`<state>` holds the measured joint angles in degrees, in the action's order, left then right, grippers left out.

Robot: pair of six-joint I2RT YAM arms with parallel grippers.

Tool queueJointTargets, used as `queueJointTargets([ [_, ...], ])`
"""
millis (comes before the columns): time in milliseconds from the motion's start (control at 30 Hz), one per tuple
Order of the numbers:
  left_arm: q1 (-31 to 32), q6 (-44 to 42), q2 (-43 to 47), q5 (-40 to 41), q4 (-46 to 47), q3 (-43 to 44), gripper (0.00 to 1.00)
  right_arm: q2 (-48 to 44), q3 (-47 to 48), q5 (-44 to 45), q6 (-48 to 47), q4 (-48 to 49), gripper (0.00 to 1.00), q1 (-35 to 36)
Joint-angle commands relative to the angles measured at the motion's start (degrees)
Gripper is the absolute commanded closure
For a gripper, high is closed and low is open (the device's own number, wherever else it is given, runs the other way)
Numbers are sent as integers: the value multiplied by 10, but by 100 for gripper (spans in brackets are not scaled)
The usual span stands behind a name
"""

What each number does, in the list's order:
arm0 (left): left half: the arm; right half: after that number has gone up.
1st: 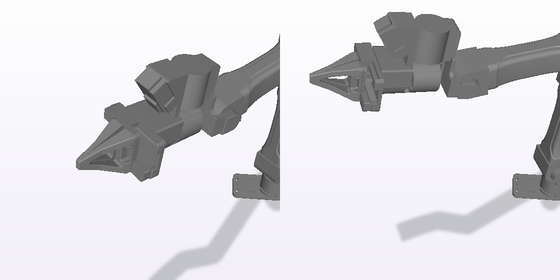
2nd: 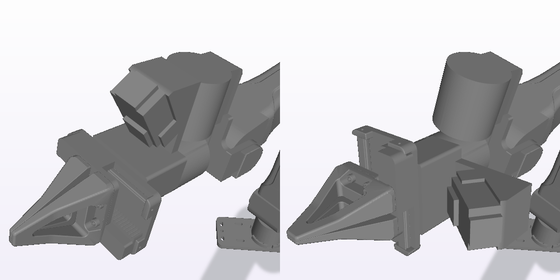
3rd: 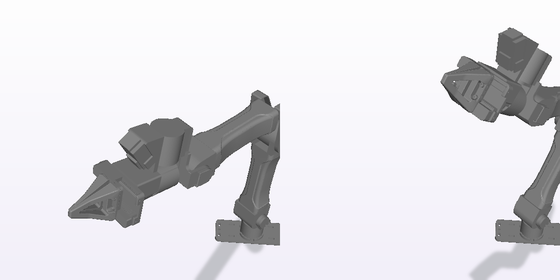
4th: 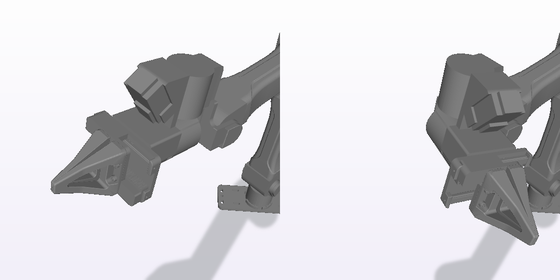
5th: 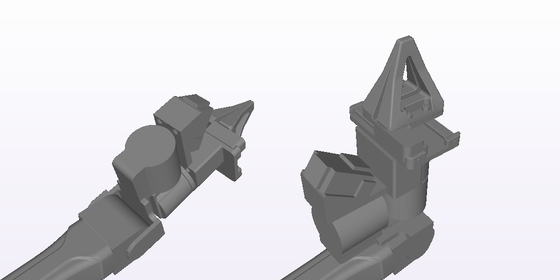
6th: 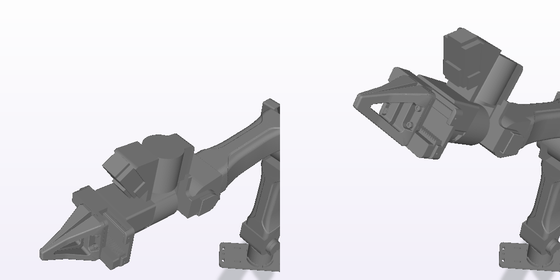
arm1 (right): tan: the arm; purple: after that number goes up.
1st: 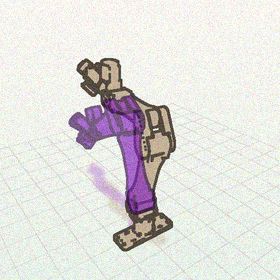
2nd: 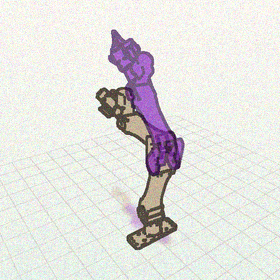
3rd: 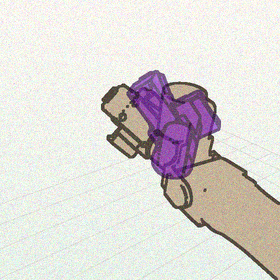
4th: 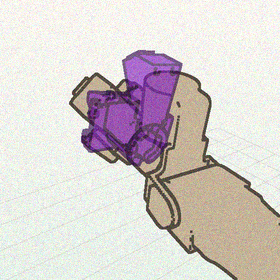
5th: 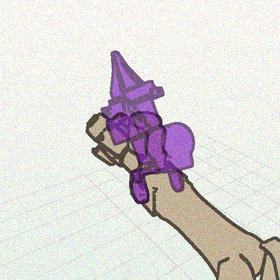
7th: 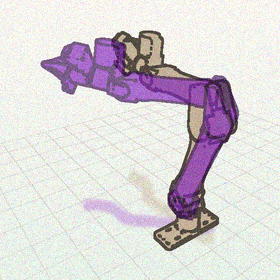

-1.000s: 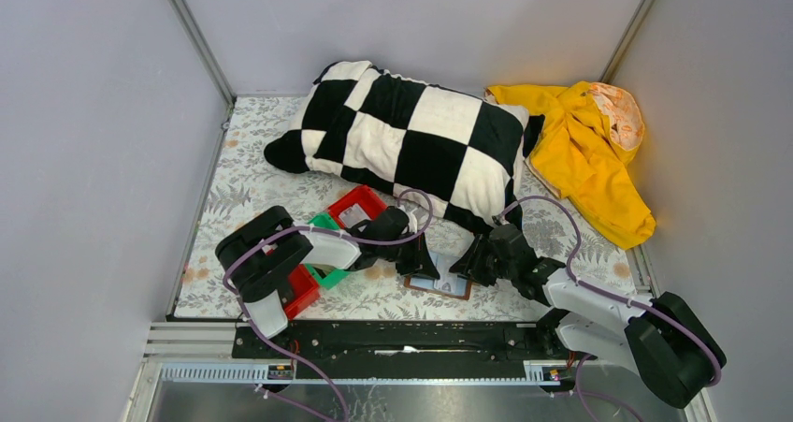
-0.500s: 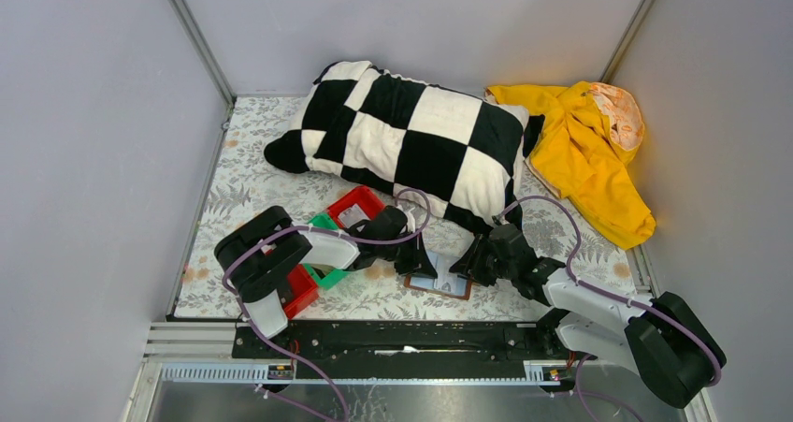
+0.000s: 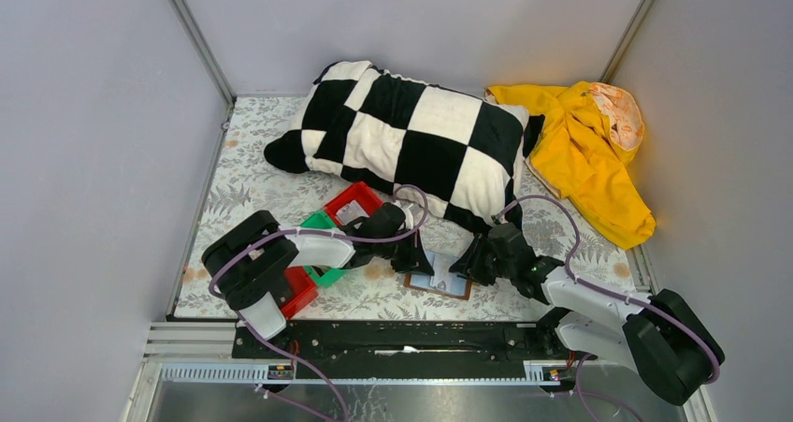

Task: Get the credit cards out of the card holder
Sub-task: Remove the credit card from the card holder.

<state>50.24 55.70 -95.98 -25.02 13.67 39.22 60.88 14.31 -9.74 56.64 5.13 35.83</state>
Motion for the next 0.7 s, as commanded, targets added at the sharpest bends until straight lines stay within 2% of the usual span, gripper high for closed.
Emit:
queueJointTargets([
  [0, -4, -29, 42, 41, -48, 19, 100, 37, -17, 45, -20, -82, 60, -2],
  [400, -4, -87, 42, 65, -130, 50, 100, 34, -15, 45, -22, -84, 61, -2],
  [667, -3, -140, 45, 47, -169, 70, 100, 36, -13, 45, -25, -84, 60, -2],
])
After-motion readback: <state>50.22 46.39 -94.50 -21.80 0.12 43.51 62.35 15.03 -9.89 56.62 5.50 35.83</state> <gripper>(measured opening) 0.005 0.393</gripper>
